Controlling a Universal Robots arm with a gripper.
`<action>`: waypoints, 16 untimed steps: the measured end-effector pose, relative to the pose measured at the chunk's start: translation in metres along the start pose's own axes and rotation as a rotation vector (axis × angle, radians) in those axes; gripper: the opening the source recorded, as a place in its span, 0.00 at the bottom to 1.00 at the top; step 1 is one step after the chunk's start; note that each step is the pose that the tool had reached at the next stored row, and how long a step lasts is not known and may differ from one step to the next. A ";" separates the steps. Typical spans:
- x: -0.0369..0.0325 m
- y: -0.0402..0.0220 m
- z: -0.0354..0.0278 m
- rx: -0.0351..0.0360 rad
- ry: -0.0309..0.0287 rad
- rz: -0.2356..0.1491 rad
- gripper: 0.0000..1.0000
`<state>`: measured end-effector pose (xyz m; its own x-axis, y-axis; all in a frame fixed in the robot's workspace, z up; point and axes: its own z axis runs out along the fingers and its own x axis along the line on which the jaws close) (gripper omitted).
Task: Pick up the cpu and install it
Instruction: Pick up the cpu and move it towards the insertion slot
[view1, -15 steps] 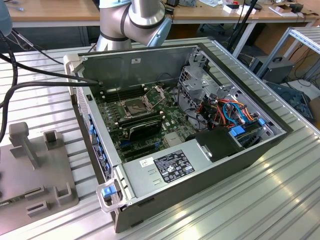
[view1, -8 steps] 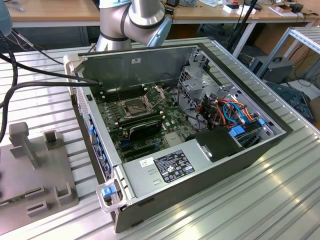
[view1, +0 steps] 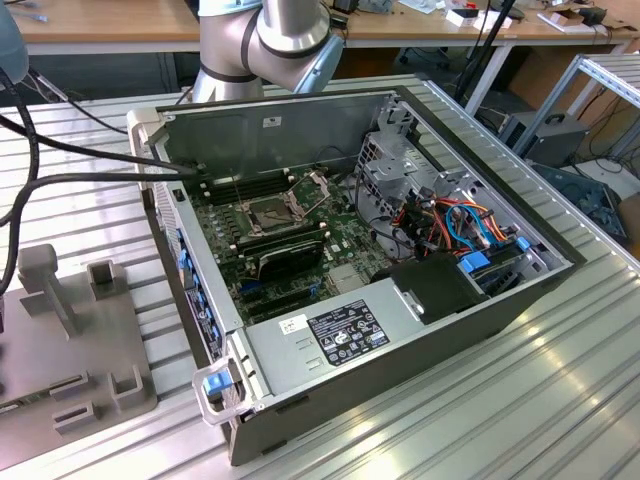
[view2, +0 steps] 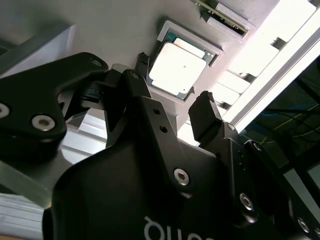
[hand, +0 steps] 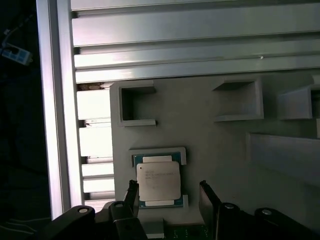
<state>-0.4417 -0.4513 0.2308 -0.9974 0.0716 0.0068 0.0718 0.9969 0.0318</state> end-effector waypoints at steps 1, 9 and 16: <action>0.0006 -0.0001 0.0018 0.0004 -0.0001 0.000 0.60; 0.0022 -0.0007 0.0164 0.0088 -0.0003 0.000 0.60; 0.0033 -0.0011 0.0250 0.0133 -0.0004 0.000 0.60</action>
<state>-0.4452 -0.4514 0.2058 -0.9974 0.0714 0.0064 0.0716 0.9973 0.0185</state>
